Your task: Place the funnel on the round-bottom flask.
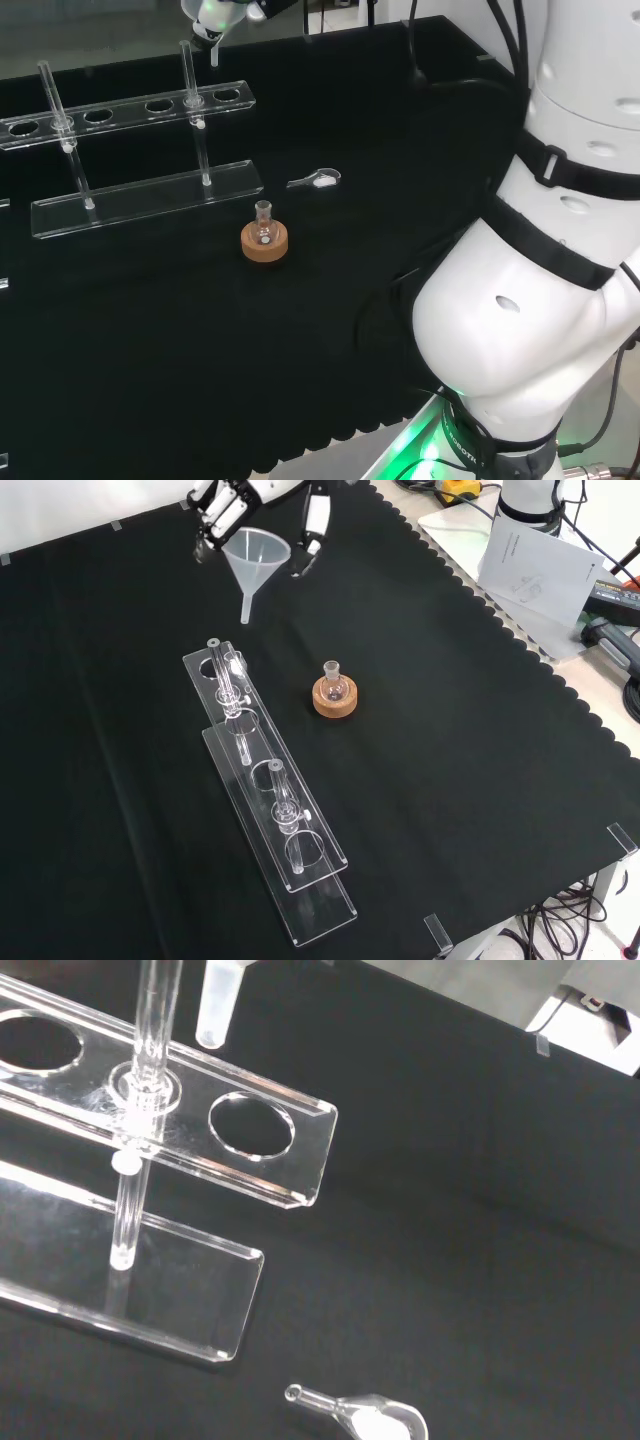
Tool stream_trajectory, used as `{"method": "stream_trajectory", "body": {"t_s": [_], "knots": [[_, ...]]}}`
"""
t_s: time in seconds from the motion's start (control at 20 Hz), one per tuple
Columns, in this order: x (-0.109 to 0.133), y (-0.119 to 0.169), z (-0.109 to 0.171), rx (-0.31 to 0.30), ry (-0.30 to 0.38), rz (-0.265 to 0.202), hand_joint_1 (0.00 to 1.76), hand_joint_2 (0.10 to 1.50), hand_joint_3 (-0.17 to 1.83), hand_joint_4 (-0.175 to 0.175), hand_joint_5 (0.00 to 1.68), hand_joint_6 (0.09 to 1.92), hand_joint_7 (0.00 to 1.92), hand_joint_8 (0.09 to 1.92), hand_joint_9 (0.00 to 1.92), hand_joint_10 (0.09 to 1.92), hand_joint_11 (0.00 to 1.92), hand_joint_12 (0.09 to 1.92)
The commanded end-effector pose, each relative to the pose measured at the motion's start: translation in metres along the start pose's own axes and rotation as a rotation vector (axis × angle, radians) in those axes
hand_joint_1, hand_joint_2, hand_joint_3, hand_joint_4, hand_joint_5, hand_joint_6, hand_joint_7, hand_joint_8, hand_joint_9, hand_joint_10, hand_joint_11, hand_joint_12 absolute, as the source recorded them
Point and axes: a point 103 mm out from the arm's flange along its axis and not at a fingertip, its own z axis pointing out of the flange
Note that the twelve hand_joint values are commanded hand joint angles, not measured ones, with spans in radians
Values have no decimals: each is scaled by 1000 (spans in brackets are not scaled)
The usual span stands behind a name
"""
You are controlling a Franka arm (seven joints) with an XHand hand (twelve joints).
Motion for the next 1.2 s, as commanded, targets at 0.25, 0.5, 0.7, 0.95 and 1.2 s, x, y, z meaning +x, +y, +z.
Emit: {"method": "stream_trajectory", "body": {"t_s": [0.25, 0.5, 0.7, 0.95, 1.2], "knots": [[28, -78, 21, 108, -67, 73, 684, 808, 491, -53, 538, 87, 689, 837, 1046, 730, 525, 1284], [38, -91, 43, 140, -59, 72, 681, 805, 494, -52, 539, 87, 686, 838, 1045, 734, 526, 1285], [45, -95, 59, 172, -55, 65, 679, 804, 497, -52, 539, 87, 684, 839, 1044, 735, 528, 1285], [52, -97, 79, 199, -50, 59, 673, 804, 500, -52, 540, 87, 679, 839, 1040, 735, 529, 1285], [57, -94, 101, 226, -35, 49, 668, 804, 502, -52, 539, 87, 672, 839, 1036, 736, 529, 1284]]}}
